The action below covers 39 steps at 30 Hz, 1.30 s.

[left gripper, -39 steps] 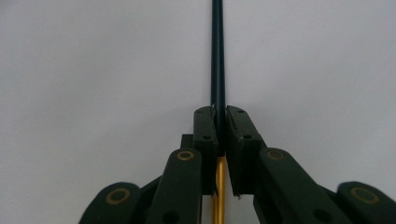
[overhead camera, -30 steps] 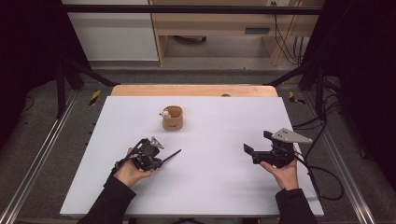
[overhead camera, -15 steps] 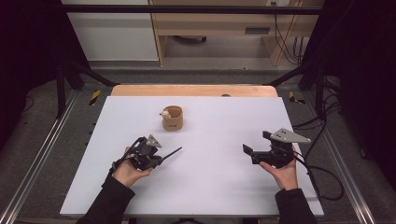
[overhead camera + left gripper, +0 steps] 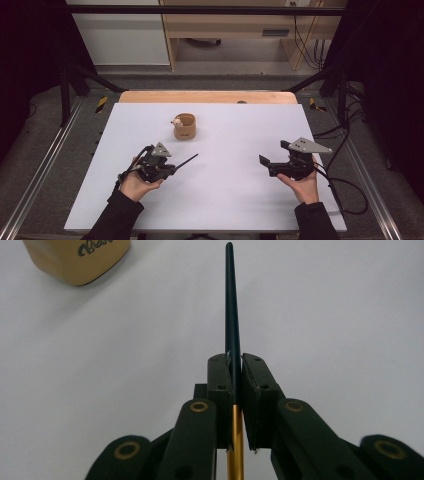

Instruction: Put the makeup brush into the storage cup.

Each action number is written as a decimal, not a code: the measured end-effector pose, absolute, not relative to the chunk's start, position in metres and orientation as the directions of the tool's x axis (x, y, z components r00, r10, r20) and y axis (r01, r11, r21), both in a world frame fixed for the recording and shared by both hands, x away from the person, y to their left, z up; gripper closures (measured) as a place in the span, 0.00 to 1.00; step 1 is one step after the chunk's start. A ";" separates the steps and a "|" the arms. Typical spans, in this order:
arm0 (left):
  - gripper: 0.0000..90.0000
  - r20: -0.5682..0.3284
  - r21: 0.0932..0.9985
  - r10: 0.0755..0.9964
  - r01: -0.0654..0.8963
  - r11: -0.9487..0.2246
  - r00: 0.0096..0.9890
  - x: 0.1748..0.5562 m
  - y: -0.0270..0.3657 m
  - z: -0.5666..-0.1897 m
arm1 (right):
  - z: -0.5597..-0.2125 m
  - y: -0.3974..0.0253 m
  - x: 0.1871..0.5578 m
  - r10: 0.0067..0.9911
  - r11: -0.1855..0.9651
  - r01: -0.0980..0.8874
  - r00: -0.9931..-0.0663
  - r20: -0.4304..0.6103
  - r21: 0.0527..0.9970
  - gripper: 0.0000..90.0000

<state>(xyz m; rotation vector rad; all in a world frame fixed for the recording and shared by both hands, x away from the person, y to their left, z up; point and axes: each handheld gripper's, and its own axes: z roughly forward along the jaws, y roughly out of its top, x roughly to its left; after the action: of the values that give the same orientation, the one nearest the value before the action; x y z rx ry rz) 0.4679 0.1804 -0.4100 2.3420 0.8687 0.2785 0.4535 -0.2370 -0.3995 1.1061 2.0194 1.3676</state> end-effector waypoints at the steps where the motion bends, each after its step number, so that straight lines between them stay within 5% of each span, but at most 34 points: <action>1: 0.93 -0.014 0.623 0.646 0.512 -0.591 0.763 0.467 0.180 -0.409 | -0.399 -0.236 0.453 0.818 0.185 0.361 -0.572 0.060 0.914 0.06; 39: 0.93 -0.042 0.692 0.510 0.393 -0.605 0.859 0.450 0.146 -0.385 | -0.388 -0.176 0.449 0.707 0.366 0.314 -0.706 -0.043 0.876 0.06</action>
<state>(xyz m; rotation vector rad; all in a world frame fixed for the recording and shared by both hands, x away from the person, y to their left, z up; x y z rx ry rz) 0.4503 0.1465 -0.3851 2.2945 0.6510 0.2053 0.4489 -0.1761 -0.3875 0.8873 2.2183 1.2872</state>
